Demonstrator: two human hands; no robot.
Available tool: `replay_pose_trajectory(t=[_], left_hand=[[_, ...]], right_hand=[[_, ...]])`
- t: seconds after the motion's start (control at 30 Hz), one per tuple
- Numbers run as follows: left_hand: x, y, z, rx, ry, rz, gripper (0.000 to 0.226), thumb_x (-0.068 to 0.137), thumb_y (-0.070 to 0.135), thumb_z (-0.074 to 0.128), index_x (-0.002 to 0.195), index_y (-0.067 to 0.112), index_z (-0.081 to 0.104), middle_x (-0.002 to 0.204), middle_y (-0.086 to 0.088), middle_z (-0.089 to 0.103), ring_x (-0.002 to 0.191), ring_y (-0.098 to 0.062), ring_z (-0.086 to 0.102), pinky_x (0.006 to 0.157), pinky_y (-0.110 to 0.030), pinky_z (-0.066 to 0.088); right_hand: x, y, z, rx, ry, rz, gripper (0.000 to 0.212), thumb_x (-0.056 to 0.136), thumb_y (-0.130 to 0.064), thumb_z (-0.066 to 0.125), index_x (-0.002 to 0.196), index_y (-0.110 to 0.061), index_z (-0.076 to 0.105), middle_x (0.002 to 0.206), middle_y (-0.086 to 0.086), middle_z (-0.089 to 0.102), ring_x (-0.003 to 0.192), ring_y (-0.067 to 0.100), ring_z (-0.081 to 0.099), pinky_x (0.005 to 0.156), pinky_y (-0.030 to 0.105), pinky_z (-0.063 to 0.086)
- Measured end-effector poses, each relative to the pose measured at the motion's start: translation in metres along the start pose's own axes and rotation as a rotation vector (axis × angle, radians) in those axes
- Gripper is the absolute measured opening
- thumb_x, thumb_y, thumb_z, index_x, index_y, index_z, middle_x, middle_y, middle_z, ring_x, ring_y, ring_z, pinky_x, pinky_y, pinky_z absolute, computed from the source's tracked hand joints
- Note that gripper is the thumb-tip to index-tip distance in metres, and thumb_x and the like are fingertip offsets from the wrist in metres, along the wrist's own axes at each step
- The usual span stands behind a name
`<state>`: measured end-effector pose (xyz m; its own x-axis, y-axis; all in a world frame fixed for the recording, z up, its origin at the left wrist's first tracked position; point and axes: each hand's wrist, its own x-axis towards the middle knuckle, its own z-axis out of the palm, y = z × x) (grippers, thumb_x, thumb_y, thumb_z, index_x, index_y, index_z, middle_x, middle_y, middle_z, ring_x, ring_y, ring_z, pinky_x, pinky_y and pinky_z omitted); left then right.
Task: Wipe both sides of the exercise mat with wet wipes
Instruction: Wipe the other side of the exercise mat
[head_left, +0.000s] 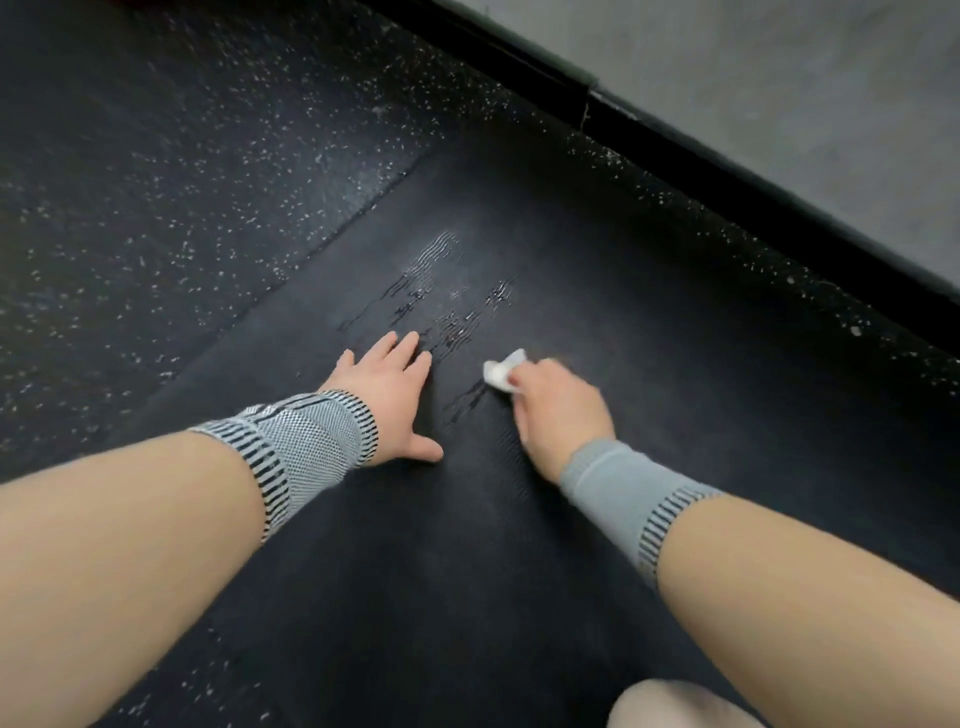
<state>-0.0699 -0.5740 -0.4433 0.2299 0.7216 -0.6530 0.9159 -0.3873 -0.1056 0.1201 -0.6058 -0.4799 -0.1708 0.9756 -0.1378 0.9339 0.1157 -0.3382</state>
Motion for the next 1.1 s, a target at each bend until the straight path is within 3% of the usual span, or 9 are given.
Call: replay_pose_trajectory(t=[0.1,0.17,0.3,0.37,0.53,0.6,0.73,0.97,1.1], left_hand=[[-0.007,-0.002,0.017,-0.014,0.028,0.045,0.118,0.075,0.076,0.059,0.157,0.017,-0.003,0.163,0.0,-0.014,0.151,-0.021,-0.011,0.12,-0.053,0.012],[-0.015,-0.013,0.023,-0.012,0.039,0.024,0.114,0.077,0.074,0.058,0.157,0.019,-0.001,0.163,0.0,-0.015,0.151,-0.021,-0.011,0.12,-0.053,0.012],[-0.028,-0.03,0.033,-0.016,0.028,-0.039,0.109,0.08,0.072,0.058,0.157,0.022,-0.001,0.163,0.0,-0.014,0.151,-0.022,-0.009,0.12,-0.054,0.013],[-0.032,-0.03,0.038,-0.02,0.029,-0.054,0.106,0.081,0.07,0.057,0.157,0.022,0.001,0.163,0.0,-0.014,0.151,-0.022,-0.009,0.119,-0.056,0.014],[-0.037,-0.028,0.042,-0.032,0.05,-0.07,0.1,0.084,0.068,0.057,0.156,0.021,0.005,0.164,0.0,-0.01,0.151,-0.022,-0.006,0.118,-0.057,0.015],[-0.042,-0.03,0.045,-0.032,0.044,-0.067,0.099,0.084,0.067,0.056,0.156,0.022,0.005,0.164,0.0,-0.008,0.151,-0.022,-0.005,0.118,-0.057,0.014],[-0.053,-0.039,0.053,-0.001,-0.003,-0.087,0.097,0.086,0.066,0.055,0.156,0.023,0.004,0.164,0.0,-0.007,0.151,-0.022,-0.005,0.119,-0.058,0.013],[-0.069,-0.051,0.065,-0.058,-0.028,-0.122,0.096,0.086,0.063,0.059,0.156,0.029,0.003,0.164,0.001,-0.006,0.151,-0.021,-0.003,0.119,-0.057,0.013],[-0.084,-0.066,0.078,-0.054,-0.05,-0.158,0.095,0.087,0.061,0.059,0.156,0.03,0.002,0.164,0.001,-0.007,0.151,-0.021,-0.003,0.119,-0.056,0.013]], right_hand=[[-0.03,-0.025,0.016,-0.003,-0.132,-0.428,0.014,0.078,-0.01,0.067,0.092,-0.011,0.064,0.079,0.011,0.055,0.065,0.033,0.06,0.048,0.033,0.041],[-0.009,-0.01,0.009,-0.057,-0.088,-0.317,0.016,0.087,-0.014,0.057,0.101,-0.013,0.063,0.089,0.012,0.057,0.078,0.035,0.06,0.058,0.037,0.045],[0.031,0.015,-0.005,-0.042,0.11,0.358,0.025,0.094,-0.022,0.043,0.116,-0.02,0.053,0.109,0.009,0.056,0.098,0.032,0.058,0.075,0.034,0.042],[0.02,-0.012,0.002,-0.037,0.055,0.282,0.029,0.094,-0.02,0.043,0.122,-0.019,0.05,0.11,0.009,0.055,0.098,0.033,0.058,0.073,0.033,0.04],[-0.018,-0.057,0.02,-0.119,-0.204,-0.312,0.026,0.097,-0.025,0.04,0.12,-0.018,0.051,0.108,0.006,0.051,0.098,0.031,0.055,0.067,0.034,0.036],[0.002,-0.035,0.014,-0.157,-0.126,-0.201,0.024,0.096,-0.025,0.041,0.116,-0.02,0.054,0.109,0.007,0.053,0.099,0.032,0.057,0.071,0.036,0.042],[0.022,-0.004,-0.003,-0.111,0.043,0.313,0.025,0.095,-0.026,0.043,0.116,-0.017,0.054,0.11,0.01,0.056,0.099,0.033,0.058,0.072,0.034,0.041],[-0.025,-0.074,0.022,-0.131,-0.239,-0.359,0.027,0.098,-0.024,0.039,0.118,-0.013,0.054,0.109,0.01,0.054,0.1,0.032,0.056,0.075,0.038,0.043],[0.014,-0.037,0.012,-0.14,-0.03,-0.048,0.022,0.094,-0.023,0.046,0.104,-0.01,0.061,0.107,0.011,0.051,0.095,0.034,0.055,0.074,0.037,0.043]])
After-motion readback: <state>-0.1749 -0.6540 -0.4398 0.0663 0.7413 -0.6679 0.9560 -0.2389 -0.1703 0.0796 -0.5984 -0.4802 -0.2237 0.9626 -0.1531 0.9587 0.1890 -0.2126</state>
